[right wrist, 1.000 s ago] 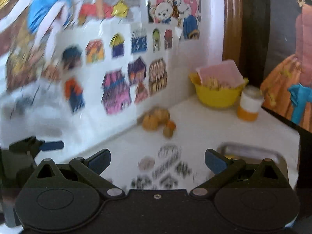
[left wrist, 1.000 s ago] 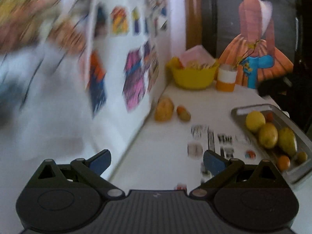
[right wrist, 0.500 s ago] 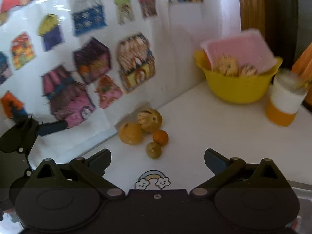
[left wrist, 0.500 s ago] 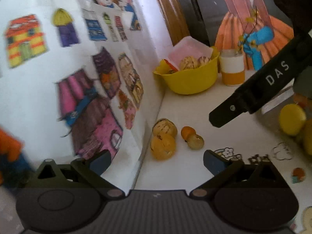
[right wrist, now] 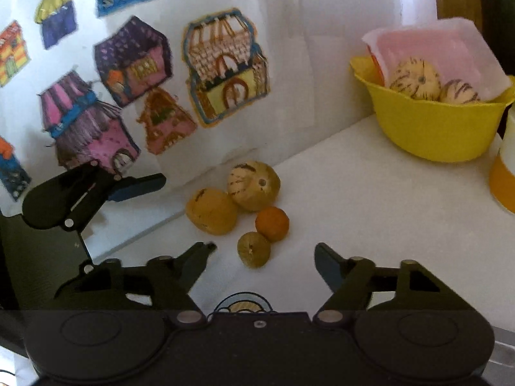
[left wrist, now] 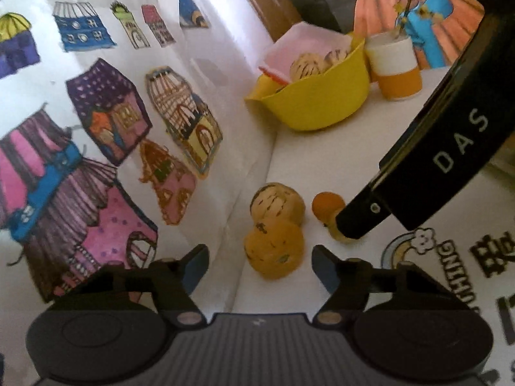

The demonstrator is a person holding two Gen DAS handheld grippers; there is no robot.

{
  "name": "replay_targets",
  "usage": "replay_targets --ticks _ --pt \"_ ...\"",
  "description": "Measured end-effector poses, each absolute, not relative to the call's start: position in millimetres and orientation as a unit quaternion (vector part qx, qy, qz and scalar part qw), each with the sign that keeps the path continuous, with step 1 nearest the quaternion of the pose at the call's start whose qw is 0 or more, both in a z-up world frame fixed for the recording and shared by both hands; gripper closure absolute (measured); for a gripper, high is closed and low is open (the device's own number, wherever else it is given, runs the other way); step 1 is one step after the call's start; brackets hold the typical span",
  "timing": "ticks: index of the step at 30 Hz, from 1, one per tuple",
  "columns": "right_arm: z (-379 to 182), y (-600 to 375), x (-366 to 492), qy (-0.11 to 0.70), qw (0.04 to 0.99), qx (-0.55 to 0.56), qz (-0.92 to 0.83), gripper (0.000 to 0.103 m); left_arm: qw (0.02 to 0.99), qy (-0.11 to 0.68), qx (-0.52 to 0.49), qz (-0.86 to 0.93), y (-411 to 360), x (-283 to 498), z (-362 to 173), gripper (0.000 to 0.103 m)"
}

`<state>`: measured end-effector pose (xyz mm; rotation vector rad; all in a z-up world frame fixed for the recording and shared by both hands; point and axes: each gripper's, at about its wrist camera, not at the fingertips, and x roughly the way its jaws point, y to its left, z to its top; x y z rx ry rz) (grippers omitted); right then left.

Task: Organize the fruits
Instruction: 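Grasp the tan round fruit with the left tool while the right tool grasps the small brown fruit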

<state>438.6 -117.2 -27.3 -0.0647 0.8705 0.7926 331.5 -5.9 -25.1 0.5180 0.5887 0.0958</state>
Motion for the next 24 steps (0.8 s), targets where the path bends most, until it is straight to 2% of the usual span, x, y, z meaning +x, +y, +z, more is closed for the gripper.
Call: replay_targets --ticks 5,14,15,16,18,24 --pt "-38.1 -111.0 446.2 0.424 0.829 -0.029 0.363 0.051 0.922 0.293 0.247 0.047 -0.8 338.1 -31.0 0.037" --pt "-44.2 -99.4 449.3 0.428 0.826 -0.037 0.365 0.061 0.923 0.282 0.259 0.033 -3.4 344.1 -33.9 0.038" --pt "-45.0 -97.5 449.4 0.427 0.826 -0.039 0.367 0.062 0.923 0.282 0.259 0.031 -3.9 346.4 -33.7 0.041" --pt "-45.6 -96.1 449.4 0.426 0.825 -0.042 0.369 0.065 0.923 0.282 0.26 0.028 -4.2 346.9 -33.6 0.049" --pt "-45.6 -94.5 449.6 0.424 0.825 -0.046 0.37 0.073 0.923 0.284 0.259 0.018 -4.8 349.9 -33.8 0.056" --pt "-42.1 -99.3 437.1 0.427 0.826 -0.046 0.366 0.076 0.928 0.291 0.233 0.016 -2.7 345.4 -29.5 0.059"
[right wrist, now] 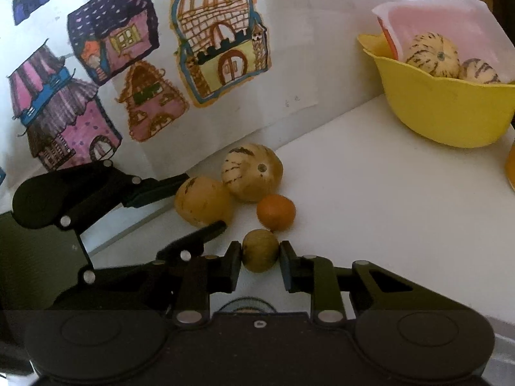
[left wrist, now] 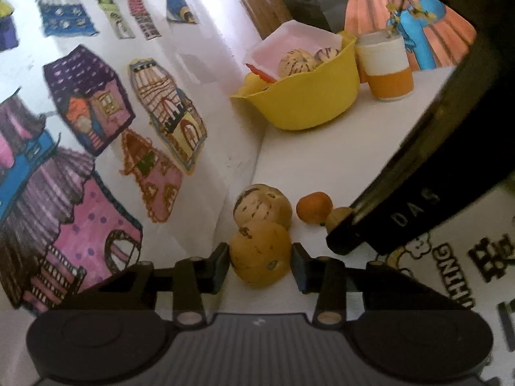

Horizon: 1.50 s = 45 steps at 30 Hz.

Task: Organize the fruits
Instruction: 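Grasp the tan round fruit with the left tool while the right tool grasps the small brown fruit, then carry the tan fruit and brown fruit over the metal tray and lower them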

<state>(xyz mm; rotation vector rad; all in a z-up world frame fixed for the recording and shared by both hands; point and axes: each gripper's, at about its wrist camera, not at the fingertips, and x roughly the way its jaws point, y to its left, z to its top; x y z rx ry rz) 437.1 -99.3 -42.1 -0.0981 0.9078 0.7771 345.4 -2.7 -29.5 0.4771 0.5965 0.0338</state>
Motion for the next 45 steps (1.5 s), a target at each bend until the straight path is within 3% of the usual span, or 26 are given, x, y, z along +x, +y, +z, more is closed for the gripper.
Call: replay_targets --ticks 13,27,45 --pt "2.6 -148.8 374.0 0.403 0.845 -0.025 0.35 0.076 0.943 0.297 0.151 -0.026 -18.8 288.2 5.3 0.059" --pt "58.5 -258.6 268.9 0.342 0.894 -0.031 0.287 0.076 0.956 0.247 0.094 -0.127 -93.6 222.7 48.9 0.059" --pt "34.1 -340.5 158.9 0.323 0.92 -0.061 0.215 0.076 0.93 0.285 0.04 -0.227 -166.0 160.8 21.3 0.059"
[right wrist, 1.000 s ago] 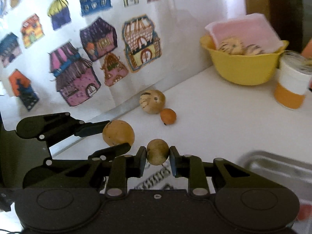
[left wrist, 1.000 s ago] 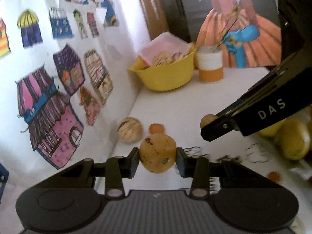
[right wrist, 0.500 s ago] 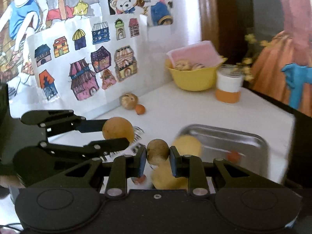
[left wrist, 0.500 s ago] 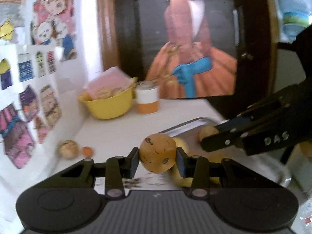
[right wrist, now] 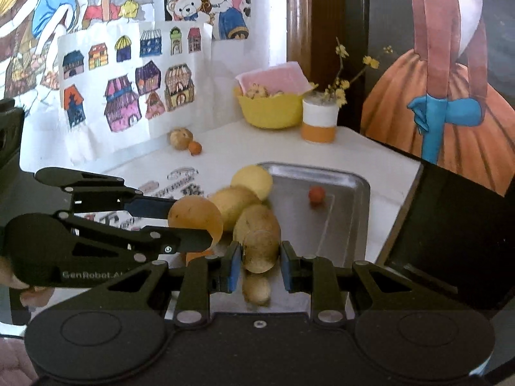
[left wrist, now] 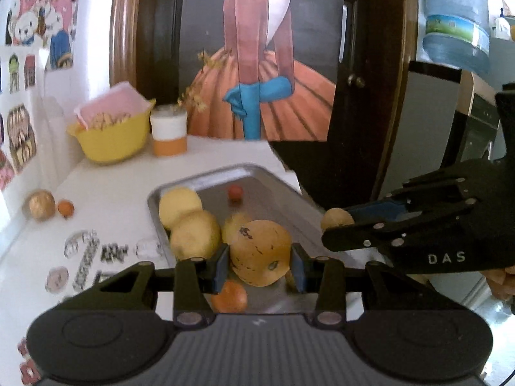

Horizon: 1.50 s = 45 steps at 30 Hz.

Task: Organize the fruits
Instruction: 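Carry the tan fruit and brown fruit over the metal tray and lower them, then open both tools to release the fruits into the tray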

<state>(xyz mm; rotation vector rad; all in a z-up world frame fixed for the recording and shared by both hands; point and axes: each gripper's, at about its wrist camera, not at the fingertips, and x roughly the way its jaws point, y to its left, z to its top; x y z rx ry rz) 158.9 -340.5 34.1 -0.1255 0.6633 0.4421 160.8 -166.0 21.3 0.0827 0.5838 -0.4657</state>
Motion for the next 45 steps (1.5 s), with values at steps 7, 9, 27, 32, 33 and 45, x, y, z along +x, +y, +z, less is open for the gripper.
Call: replay_targets --ticks 7,9,27,32,33,45 --pt "10.7 -338.0 143.4 0.336 0.916 -0.052 0.212 0.076 0.922 0.322 0.035 -0.213 -160.2 149.9 4.1 0.059" --pt "5.9 -338.0 143.2 0.341 0.915 -0.044 0.211 0.076 0.919 0.332 0.034 -0.209 -159.1 148.8 0.5 0.059" --pt "-12.2 -338.7 148.4 0.357 0.914 -0.011 0.19 0.073 0.913 0.358 0.027 -0.194 -157.6 153.2 -6.1 0.058" --pt "-9.4 -340.4 142.2 0.349 0.919 -0.019 0.183 0.067 0.914 0.355 0.013 -0.196 -153.0 150.4 -2.3 0.05" --pt "-8.0 -340.2 139.8 0.346 0.92 -0.023 0.181 0.065 0.915 0.353 0.013 -0.196 -152.6 149.2 -1.0 0.047" --pt "24.6 -339.6 96.9 0.298 0.941 -0.05 0.153 0.025 0.936 0.305 -0.025 -0.173 -118.4 121.3 30.1 0.003"
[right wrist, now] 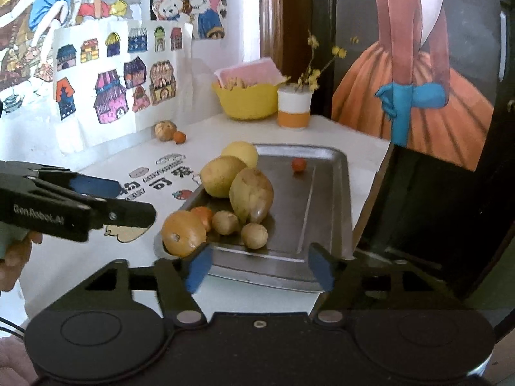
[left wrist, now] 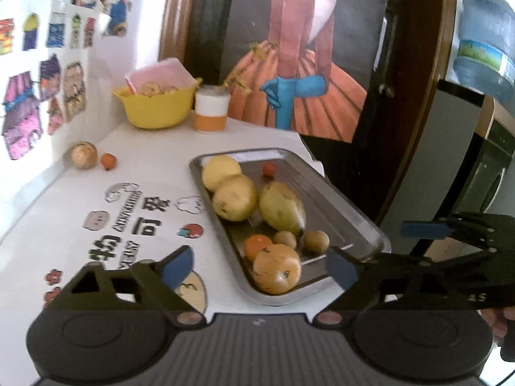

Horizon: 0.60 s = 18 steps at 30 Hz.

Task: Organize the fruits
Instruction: 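Open both tools to release the fruits into the tray, then move both open tools back to the striped melon and tangerine by the wall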

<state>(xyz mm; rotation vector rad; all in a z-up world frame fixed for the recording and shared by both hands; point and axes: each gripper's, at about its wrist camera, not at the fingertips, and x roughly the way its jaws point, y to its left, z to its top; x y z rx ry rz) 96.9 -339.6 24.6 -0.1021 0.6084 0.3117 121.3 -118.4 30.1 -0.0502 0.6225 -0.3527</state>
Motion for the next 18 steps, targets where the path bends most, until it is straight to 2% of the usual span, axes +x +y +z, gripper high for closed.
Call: replay_targets --ticks 1,6,18 --pt "27.6 -338.7 92.6 0.295 0.942 -0.05 0.152 0.023 0.938 0.301 -0.027 -0.168 -114.7 118.1 32.0 0.001" --pt "39.7 -334.4 72.8 0.286 0.945 -0.04 0.152 0.003 0.943 0.292 -0.026 -0.155 -97.2 100.7 36.3 0.001" --pt "41.8 -291.9 43.0 0.358 0.914 -0.039 0.185 0.001 0.934 0.339 0.037 -0.103 -43.4 76.1 24.1 0.0"
